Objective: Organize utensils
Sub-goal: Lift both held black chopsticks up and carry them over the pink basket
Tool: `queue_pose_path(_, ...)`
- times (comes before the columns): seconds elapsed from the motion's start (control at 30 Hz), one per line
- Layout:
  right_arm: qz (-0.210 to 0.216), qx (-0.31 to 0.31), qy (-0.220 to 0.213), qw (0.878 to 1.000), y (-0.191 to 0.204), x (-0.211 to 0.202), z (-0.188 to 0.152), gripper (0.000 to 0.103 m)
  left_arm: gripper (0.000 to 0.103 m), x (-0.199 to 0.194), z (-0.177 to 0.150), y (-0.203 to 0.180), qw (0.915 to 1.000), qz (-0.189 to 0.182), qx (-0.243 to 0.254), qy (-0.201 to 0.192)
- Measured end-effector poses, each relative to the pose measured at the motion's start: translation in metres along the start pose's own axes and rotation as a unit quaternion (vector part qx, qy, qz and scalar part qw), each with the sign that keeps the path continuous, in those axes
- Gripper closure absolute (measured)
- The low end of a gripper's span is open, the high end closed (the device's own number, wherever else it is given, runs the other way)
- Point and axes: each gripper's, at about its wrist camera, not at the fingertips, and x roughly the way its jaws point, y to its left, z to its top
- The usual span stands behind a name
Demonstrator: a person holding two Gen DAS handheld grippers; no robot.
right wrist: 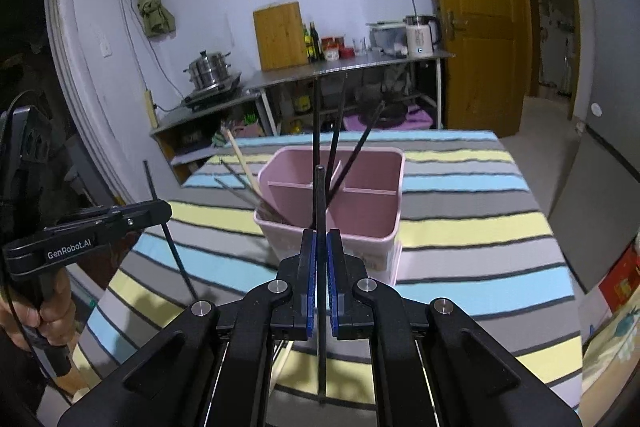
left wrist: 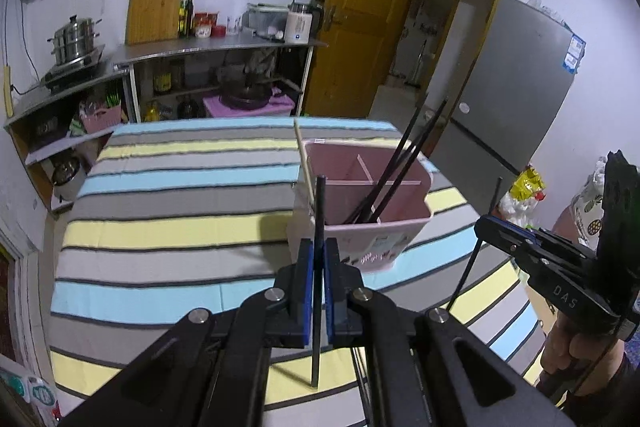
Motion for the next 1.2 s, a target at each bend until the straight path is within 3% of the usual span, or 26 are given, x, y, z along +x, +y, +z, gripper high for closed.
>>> queue_pose_path(0.73, 0.002, -0.017, -0.016, 1.0, 0.01, -0.036, -0.009, 0.098, 0.097, -0.025, -0.011, -0.015, 1.0, -0.004, 0.008, 0.001)
queue_pose_path(1.2, 0.011, -0.018, -0.079, 0.997, 0.018, -0.057, 0.031, 0.098, 0.098, -0.053, 0.031, -0.024, 0.9989, -0.02, 0.014, -0.039)
